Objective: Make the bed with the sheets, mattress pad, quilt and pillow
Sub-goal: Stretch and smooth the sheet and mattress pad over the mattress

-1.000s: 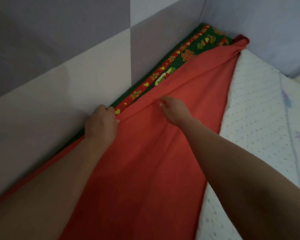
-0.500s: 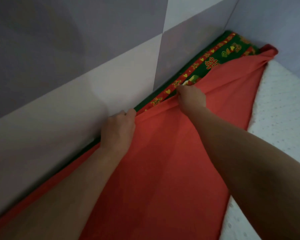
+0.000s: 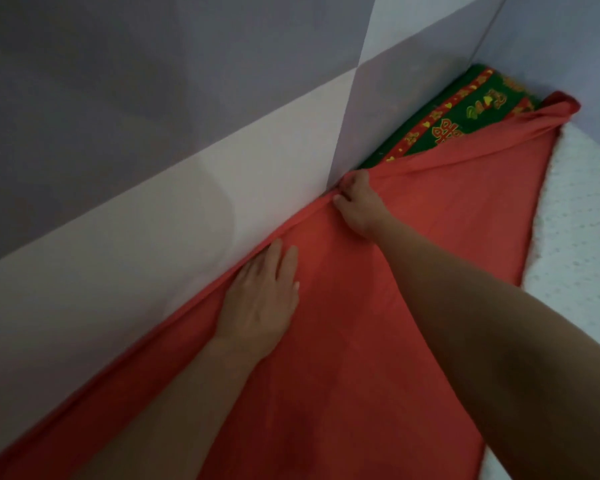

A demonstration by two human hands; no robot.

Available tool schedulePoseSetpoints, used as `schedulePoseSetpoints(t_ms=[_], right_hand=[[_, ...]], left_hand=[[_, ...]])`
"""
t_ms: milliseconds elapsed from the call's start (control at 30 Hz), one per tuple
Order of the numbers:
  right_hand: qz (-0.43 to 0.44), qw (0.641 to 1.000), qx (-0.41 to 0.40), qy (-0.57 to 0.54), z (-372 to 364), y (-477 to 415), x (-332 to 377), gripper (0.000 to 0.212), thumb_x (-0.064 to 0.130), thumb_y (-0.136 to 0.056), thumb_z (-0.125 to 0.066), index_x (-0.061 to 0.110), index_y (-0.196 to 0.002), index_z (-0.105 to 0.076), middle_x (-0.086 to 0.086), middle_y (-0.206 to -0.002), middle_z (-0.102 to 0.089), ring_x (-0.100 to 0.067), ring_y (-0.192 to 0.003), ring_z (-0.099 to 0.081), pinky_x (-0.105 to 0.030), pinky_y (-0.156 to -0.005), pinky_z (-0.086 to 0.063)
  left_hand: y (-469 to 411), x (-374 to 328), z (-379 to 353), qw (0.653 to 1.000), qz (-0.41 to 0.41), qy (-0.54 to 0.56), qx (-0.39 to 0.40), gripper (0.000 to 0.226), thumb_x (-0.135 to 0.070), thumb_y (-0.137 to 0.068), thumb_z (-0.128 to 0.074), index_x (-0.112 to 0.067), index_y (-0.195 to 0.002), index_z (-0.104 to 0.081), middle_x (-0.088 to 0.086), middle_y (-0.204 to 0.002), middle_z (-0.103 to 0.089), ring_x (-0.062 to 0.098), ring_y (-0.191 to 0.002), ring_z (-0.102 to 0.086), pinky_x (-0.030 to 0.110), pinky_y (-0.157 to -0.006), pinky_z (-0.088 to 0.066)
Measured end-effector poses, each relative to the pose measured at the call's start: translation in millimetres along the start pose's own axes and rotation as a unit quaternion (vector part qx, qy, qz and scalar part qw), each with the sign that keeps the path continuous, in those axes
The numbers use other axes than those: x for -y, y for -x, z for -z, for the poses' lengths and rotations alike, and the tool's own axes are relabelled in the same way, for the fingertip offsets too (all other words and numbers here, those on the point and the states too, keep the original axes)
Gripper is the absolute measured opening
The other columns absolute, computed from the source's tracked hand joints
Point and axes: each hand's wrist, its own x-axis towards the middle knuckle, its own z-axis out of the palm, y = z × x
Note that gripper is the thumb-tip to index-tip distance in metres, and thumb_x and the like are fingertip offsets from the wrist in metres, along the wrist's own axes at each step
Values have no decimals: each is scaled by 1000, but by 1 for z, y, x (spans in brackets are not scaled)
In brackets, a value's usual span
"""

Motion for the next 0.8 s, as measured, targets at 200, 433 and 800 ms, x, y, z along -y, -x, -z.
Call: schedulePoseSetpoints(t_ms=[200,433,800], right_hand=[[18,971,63,232,-18,-3,-15,47,42,-100,-26,25,-144,-34,6,-156,-26,-9,-146,-12,-61,-112,7],[10,964,75,257,-29,-4,-18,52,43,-101,-17,23,-148,-25,7,-159,-12,-10,-147,2,-59,-112,12],[22,973,116,200,8,74,-20,56,30,-103,-32,25,-153,-8,4,-161,-1,-19,-148,-2,-49,-117,-5]], left_hand=[[-1,-1,-12,997,36,13,63,62,-36,-85,-35,-6,-138,-45,15,-131,-56,25,-105,-63,31,-85,-52],[-15,-6,-10,985,93,44,138,71,-37,-90,-39,-9,-150,-15,12,-150,-33,25,-125,-48,32,-99,-41],[-16,0,2,972,45,71,219,69,-37,-98,-34,-7,-151,-4,14,-158,-9,25,-144,-19,33,-117,-18]])
